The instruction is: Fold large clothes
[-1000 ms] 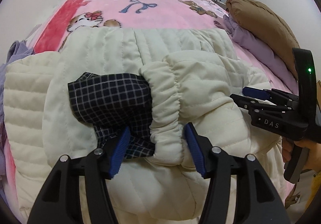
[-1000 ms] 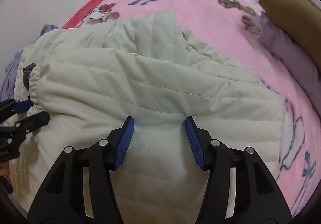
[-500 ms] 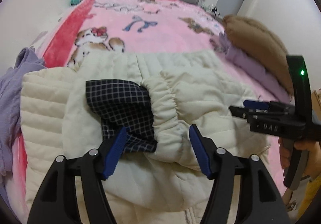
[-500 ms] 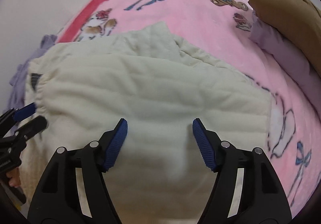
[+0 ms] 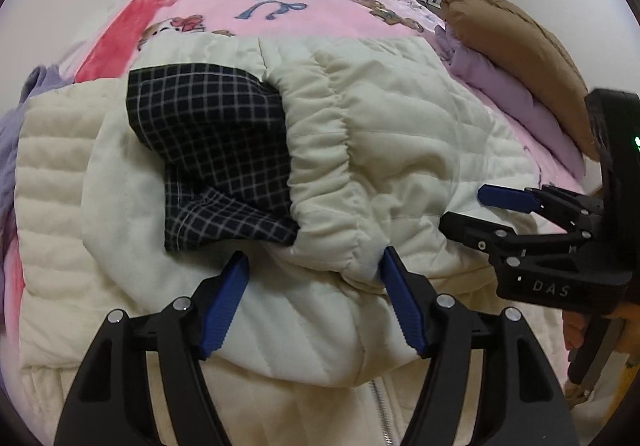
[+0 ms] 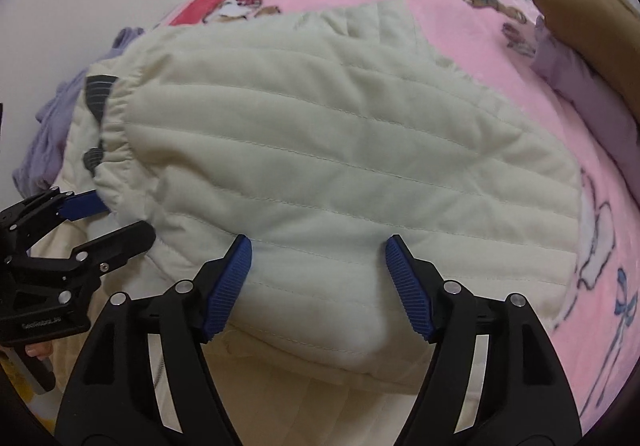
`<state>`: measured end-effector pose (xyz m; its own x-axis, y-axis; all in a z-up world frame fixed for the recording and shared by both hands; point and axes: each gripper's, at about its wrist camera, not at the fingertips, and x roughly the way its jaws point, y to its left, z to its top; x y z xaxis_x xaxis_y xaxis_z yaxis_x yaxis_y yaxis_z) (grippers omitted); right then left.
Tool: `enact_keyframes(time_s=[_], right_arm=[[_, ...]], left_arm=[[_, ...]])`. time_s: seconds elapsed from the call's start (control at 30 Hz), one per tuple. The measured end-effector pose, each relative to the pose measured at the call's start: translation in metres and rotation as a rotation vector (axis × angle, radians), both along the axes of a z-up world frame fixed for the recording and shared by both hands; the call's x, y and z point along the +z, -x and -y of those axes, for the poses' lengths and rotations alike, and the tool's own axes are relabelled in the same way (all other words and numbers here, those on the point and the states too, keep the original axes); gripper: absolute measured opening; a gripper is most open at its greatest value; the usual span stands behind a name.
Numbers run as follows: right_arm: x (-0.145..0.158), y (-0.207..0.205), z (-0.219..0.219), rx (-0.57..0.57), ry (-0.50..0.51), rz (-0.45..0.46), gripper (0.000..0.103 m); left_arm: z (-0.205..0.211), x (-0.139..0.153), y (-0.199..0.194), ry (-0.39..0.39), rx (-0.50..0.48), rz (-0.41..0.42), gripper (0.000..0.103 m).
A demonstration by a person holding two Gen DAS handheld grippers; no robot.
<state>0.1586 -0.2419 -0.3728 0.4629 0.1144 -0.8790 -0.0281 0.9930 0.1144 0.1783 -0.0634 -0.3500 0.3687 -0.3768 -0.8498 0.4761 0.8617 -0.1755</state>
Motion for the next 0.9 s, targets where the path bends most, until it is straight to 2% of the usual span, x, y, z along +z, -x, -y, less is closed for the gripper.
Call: enact_keyframes(time_s=[0.1, 0.17, 0.27, 0.33, 0.4, 0.47, 0.57, 0.67, 0.73, 0.83, 0.9], right_arm=[[-0.003, -0.003, -0.001, 0.003, 0.021, -0.005, 0.070], [-0.004, -0.003, 0.000, -0.011, 0.029, -0.010, 0.077], [0.001, -0.001, 0.002, -0.015, 0.015, -0.008, 0.077], [0.011, 0.008, 0.006, -0.028, -0.011, 0.029, 0.077], [0.024, 0.025, 0.012, -0.059, -0.007, 0.094, 0.075], [0.033, 0.051, 0.017, -0.101, 0.046, 0.144, 0.075], [0.033, 0.093, 0.025, -0.173, 0.118, 0.125, 0.075], [0.021, 0.143, 0.036, -0.250, 0.143, 0.047, 0.075], [0.007, 0.175, 0.042, -0.301, 0.148, -0.017, 0.075], [-0.014, 0.214, 0.049, -0.372, 0.127, -0.120, 0.075], [-0.026, 0.238, 0.046, -0.380, 0.151, -0.166, 0.075]], left_arm=[[0.007, -0.001, 0.005, -0.056, -0.034, 0.053, 0.068], [0.007, -0.001, 0.006, -0.056, -0.032, 0.061, 0.069], [0.005, 0.004, 0.009, -0.050, -0.020, 0.080, 0.070], [0.001, 0.015, 0.018, -0.042, -0.015, 0.127, 0.071], [-0.006, 0.024, 0.026, -0.035, -0.021, 0.165, 0.071], [-0.017, 0.032, 0.035, -0.060, -0.016, 0.206, 0.071], [-0.054, 0.040, 0.050, -0.103, 0.001, 0.258, 0.071], [-0.114, 0.038, 0.062, -0.136, 0.024, 0.224, 0.073], [-0.152, 0.030, 0.066, -0.183, 0.052, 0.187, 0.078], [-0.201, 0.012, 0.072, -0.250, 0.129, 0.105, 0.078], [-0.231, 0.006, 0.081, -0.248, 0.196, 0.032, 0.078]])
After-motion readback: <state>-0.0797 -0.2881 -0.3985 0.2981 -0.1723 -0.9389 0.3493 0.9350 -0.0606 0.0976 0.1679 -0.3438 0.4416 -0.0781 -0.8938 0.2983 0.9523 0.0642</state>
